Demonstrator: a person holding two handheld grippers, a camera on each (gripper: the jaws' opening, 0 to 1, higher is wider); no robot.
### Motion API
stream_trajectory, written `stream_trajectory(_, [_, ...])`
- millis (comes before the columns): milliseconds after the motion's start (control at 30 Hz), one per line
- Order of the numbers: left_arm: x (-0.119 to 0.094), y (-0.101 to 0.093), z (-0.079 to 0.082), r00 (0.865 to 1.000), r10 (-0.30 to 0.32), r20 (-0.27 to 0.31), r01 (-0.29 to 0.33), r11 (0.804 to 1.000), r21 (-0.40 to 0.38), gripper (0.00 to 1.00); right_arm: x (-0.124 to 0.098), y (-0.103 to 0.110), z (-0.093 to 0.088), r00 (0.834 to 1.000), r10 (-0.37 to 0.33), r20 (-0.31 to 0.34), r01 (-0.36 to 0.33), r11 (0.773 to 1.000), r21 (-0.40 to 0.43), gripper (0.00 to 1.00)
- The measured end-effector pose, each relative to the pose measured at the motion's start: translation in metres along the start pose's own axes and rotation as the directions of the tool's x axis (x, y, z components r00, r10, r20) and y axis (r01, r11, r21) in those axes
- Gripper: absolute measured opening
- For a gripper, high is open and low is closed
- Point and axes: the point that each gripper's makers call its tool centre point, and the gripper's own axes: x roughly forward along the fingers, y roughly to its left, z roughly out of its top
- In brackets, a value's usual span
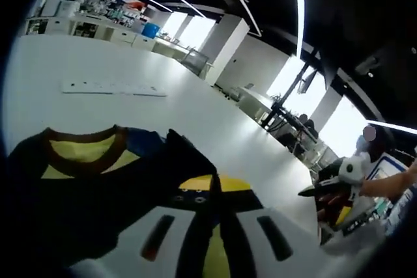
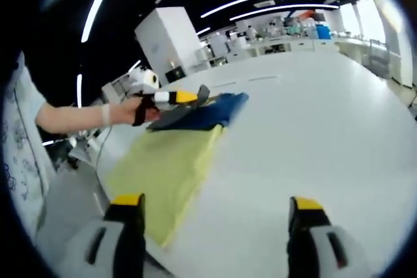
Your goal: Fold the garment on the visible template until the final outline fits inside the template.
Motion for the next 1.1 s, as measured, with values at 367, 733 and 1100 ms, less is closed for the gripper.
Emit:
stream_trajectory(367, [0.011, -0.003, -0.031, 0.996, 0.012, -0.088, -0.009, 0.999, 0.037, 0.0, 0.004, 0.004, 0.0, 1.0, 0.007, 0.001, -0.008, 1.0, 0.009, 0.91])
stream_trajectory(733, [0.014, -0.008, -0.042, 0.996, -0.003, -0.089, 0.012, 0.994, 0.108, 0.01, 0.006, 0.005, 0.001, 1.0, 0.016, -0.001, -0.016, 1.0, 0.011, 0.91])
stream_trajectory(1100, [0.004, -0.021, -0.031, 0.998, -0.048, -0.05, 0.057, 0.98, 0.189, 0.42, 0.005, 0.007, 0.004, 1.0, 0.022, -0.001, -0.022, 1.0, 0.001, 0.92])
